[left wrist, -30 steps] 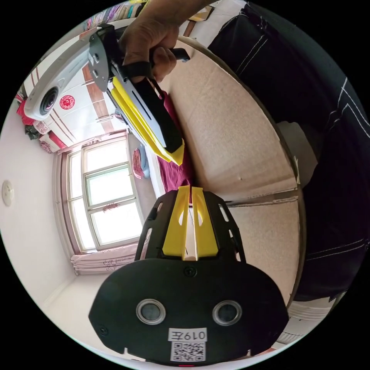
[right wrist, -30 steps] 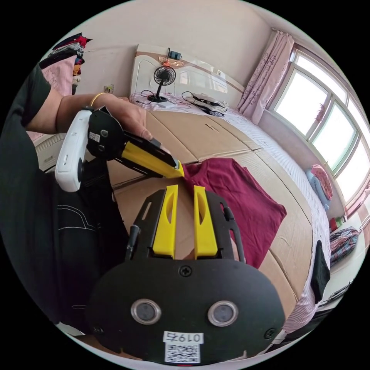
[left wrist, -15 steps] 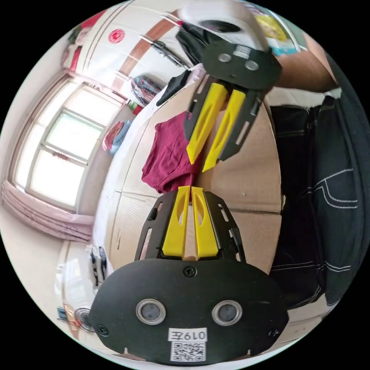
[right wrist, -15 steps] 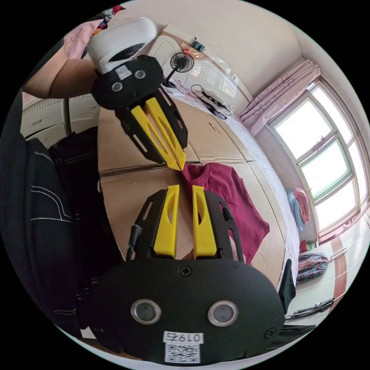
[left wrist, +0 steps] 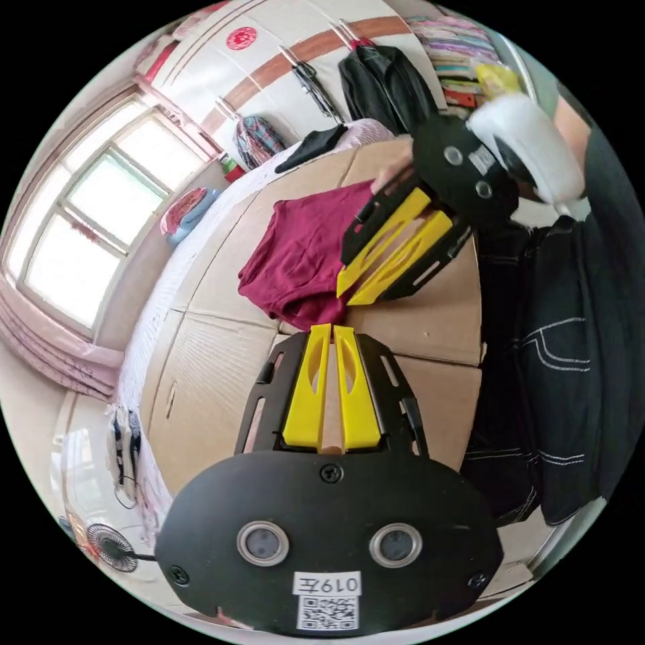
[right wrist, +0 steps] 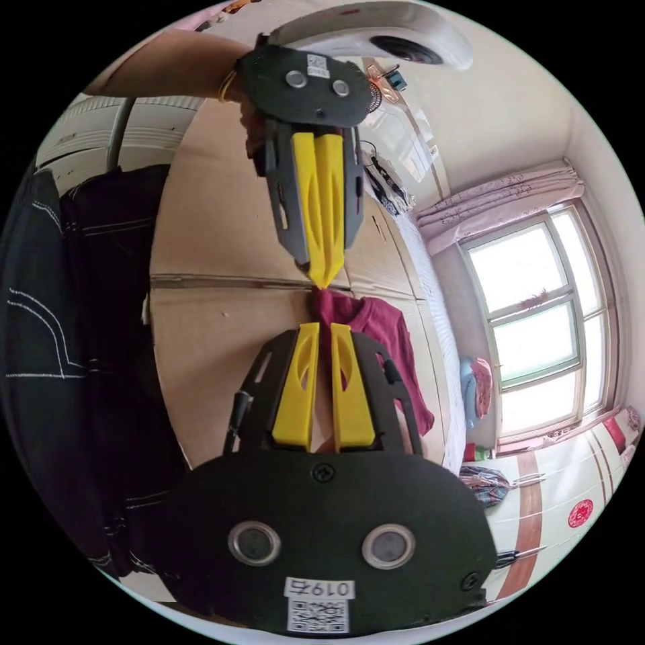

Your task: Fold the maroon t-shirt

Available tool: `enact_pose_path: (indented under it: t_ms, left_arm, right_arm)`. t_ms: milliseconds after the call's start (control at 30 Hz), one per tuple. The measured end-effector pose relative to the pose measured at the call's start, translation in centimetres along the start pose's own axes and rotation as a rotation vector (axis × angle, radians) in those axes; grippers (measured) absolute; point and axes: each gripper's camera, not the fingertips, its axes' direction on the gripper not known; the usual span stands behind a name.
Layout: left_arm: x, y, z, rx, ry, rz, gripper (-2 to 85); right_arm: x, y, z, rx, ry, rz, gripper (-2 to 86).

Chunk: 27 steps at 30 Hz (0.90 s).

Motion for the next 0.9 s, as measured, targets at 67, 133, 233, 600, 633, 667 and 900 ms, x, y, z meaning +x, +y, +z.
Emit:
enact_pose_path:
  t_ms: [67, 133, 233, 600, 633, 667, 900]
  left_arm:
    - [-3.7, -0.3, -0.3, 0.017, 0.072, -0.111, 0.9]
    - [-7.4, -0.8, 0.4, -0.02, 0.108, -0.242, 1.0]
    - [-12.6, -1.5, 1.8, -0.082, 0.208, -0.413, 1.5]
    - [-25.5, -1.8, 3.3, -0.138, 0.517, -0.736, 4.6]
    - [-26.1, -1.8, 3.3, -0.135, 0.529, -0.745, 4.6]
    - [-27.0, -1.9, 3.2, -0.134, 0.538, -0.757, 4.8]
    - [-30.7, -3.6, 2.7, -0.165, 0.543, -0.737, 4.4]
  right_arm:
    - [0.0, 0.9, 1.2, -0.012, 0.022, -0.018, 1.5]
    - [0.2, 1.5, 1.9, -0.019, 0.017, -0.02, 0.9]
    - [0.6, 2.5, 3.0, -0.028, 0.027, -0.019, 0.0]
    - [2.4, 6.0, 6.1, -0.033, 0.049, 0.007, -0.8]
    - [2.6, 6.3, 6.3, -0.032, 0.049, 0.01, -0.8]
    - [2.8, 6.6, 6.6, -0.032, 0.05, 0.012, -0.8]
    - [3.6, 7.9, 7.7, -0.034, 0.062, 0.006, -0.9]
